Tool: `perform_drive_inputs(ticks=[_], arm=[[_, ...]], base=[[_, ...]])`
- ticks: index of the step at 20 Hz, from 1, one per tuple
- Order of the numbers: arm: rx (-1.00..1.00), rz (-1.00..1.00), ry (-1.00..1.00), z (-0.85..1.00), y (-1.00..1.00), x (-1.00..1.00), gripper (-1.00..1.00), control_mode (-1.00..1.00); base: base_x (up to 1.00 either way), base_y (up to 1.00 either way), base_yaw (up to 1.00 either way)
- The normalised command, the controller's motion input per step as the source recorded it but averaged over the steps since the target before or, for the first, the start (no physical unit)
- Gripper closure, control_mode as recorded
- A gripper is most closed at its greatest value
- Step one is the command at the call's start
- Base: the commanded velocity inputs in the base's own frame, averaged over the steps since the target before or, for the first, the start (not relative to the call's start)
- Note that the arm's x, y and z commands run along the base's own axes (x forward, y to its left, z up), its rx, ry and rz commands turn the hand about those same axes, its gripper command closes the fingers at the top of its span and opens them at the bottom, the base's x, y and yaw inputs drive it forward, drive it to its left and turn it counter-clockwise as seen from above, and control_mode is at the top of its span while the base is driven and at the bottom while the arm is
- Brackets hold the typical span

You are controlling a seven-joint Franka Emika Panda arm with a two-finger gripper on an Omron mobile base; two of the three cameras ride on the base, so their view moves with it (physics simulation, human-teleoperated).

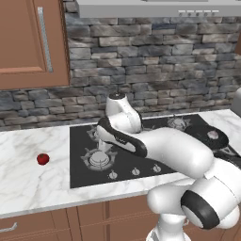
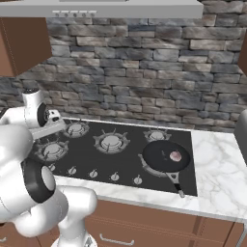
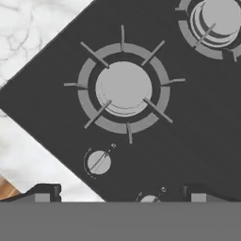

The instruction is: Put the garlic and tomato in the pan. Then turn on the front right burner and set the heat to medium.

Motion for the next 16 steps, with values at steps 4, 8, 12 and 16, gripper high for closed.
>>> perform_drive_inputs(ticks=[4, 8, 12, 16], arm=[[0.00, 0.07, 0.00, 0.11, 0.84, 0.00, -1.00, -1.00], [-0.03, 0.05, 0.04, -0.09, 1.00, 0.02, -1.00, -1.00], [0.00, 0.09, 0.10, -0.09, 1.00, 0.23, -1.00, -1.00], [-0.01, 0.00, 0.09, -0.18, 1.00, 0.47, -1.00, -1.00]], base=[[0.00, 0.00, 0.00], [0.00, 0.00, 0.00], [0.00, 0.00, 0.00], [0.00, 0.00, 0.00]])
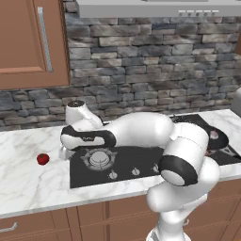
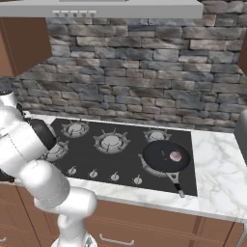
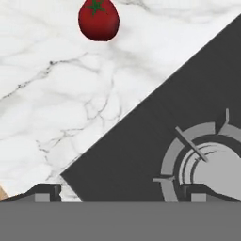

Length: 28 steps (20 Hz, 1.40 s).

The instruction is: Put the garlic and tomato in the pan. Then turn on the front right burner and set the heat to medium.

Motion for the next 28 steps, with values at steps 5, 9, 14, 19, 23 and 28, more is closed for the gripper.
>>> perform_drive_inputs(ticks=[5, 9, 14, 19, 23, 28], arm=[[-0.12, 0.02, 0.01, -0.28, 1.00, 0.38, -1.00, -1.00], [-0.13, -0.03, 0.00, -0.11, 0.80, 0.44, -1.00, -1.00], [-0.05, -0.14, 0.01, 0.00, 0.42, 0.37, -1.00, -1.00], [0.00, -0.16, 0.11, -0.07, 0.32, 0.19, -1.00, -1.00], [0.00, -0.06, 0.12, -0.17, 0.08, 0.11, -1.00, -1.00], [0.00, -0.02, 0.01, -0.31, -0.01, 0.15, -1.00, -1.00]], base=[[0.00, 0.00, 0.00], [0.00, 0.00, 0.00], [0.00, 0.00, 0.00], [0.00, 0.00, 0.00], [0.00, 0.00, 0.00], [0.00, 0.00, 0.00]])
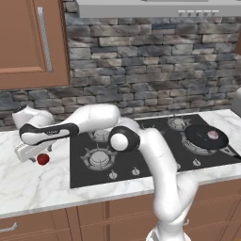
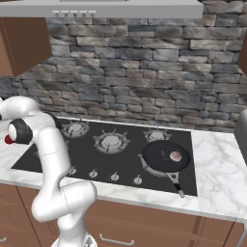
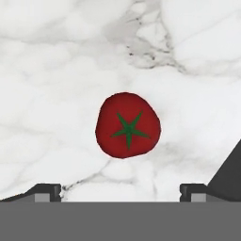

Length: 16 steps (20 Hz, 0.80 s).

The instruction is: Put the garlic and tomato in the pan. Then turn on the front right burner and set the heat to medium.

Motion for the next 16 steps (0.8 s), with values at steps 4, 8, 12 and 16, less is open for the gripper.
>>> perform_drive_inputs(ticks=[4, 8, 12, 16], arm=[[0.00, -0.02, 0.00, -0.37, 0.00, 0.32, -1.00, -1.00], [0.00, 0.00, 0.00, -0.06, 0.00, 0.25, -1.00, -1.00], [0.00, 0.00, 0.00, -0.03, 0.00, 0.15, -1.00, -1.00], [0.00, 0.00, 0.03, -0.22, 0.00, 0.00, -1.00, -1.00]], base=[[0.00, 0.00, 0.00], [0.00, 0.00, 0.00], [0.00, 0.00, 0.00], [0.00, 0.00, 0.00]])
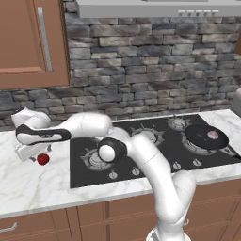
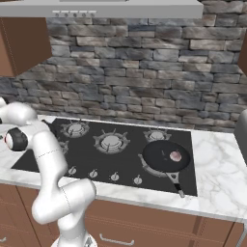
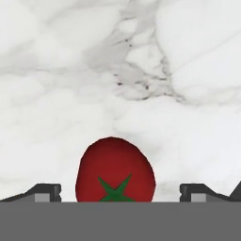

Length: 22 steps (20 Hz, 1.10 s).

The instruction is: Put the garlic and tomato in the pan. Then turn on the front right burner and set the heat to medium.

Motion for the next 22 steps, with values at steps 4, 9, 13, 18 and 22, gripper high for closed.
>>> perform_drive_inputs(ticks=[4, 9, 13, 18, 22], arm=[[0.00, 0.00, 0.03, -0.29, 0.00, 0.00, -1.00, -1.00], [0.01, 0.00, 0.01, -0.23, 0.00, 0.11, -1.00, -1.00], [0.01, 0.00, 0.00, -0.18, 0.00, 0.01, 1.00, -1.00], [0.00, 0.00, 0.00, -0.01, 0.00, 0.00, 1.00, -1.00], [0.00, 0.00, 0.02, 0.00, -0.03, 0.00, 1.00, -1.00]], base=[[0.00, 0.00, 0.00], [0.00, 0.00, 0.00], [0.00, 0.00, 0.00], [0.00, 0.00, 0.00], [0.00, 0.00, 0.00]])
